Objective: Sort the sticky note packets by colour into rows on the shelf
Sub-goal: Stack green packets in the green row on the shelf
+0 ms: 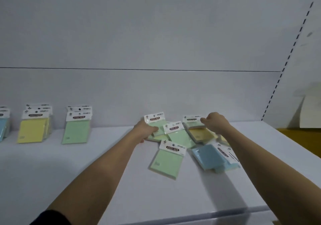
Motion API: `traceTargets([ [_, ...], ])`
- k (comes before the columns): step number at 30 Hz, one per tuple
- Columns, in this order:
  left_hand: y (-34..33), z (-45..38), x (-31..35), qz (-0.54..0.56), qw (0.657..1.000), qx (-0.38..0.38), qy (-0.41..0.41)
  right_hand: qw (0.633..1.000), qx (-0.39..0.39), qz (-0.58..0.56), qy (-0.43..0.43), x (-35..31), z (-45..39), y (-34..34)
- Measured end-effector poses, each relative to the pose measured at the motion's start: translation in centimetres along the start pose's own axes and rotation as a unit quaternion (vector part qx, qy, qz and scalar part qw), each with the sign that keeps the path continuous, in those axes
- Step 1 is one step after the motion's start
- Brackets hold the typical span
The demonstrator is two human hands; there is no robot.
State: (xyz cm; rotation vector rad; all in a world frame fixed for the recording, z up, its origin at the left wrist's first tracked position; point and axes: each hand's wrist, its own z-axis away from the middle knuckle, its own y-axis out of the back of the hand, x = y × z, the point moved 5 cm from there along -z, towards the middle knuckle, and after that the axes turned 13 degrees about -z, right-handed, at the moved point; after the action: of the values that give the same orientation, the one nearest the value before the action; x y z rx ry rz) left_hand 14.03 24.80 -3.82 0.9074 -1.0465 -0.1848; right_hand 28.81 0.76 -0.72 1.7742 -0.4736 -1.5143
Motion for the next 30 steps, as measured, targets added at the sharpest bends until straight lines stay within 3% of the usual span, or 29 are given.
traceTargets([
  [6,-0.9,-3.5,0.6,0.040,0.998,0.016,0.035,0.996,-0.084,0.032,0.008,0.7,-4.6,-1.6],
  [11,-1.3,-3.2,2.0,0.037,0.994,0.085,0.051,0.986,-0.166,0.023,0.021,0.9,-5.7,-0.9],
  [17,-1.5,-1.6,1.4,0.062,0.978,0.174,0.095,0.965,-0.226,-0.132,0.030,1.4,-5.8,3.0],
  [23,-0.4,3.9,1.7,0.122,0.932,0.318,0.127,0.935,-0.268,-0.226,0.059,1.8,-5.2,3.7],
  [30,2.2,9.7,4.9,0.179,0.916,0.350,0.078,0.881,-0.284,-0.374,0.064,1.9,-3.2,2.7],
])
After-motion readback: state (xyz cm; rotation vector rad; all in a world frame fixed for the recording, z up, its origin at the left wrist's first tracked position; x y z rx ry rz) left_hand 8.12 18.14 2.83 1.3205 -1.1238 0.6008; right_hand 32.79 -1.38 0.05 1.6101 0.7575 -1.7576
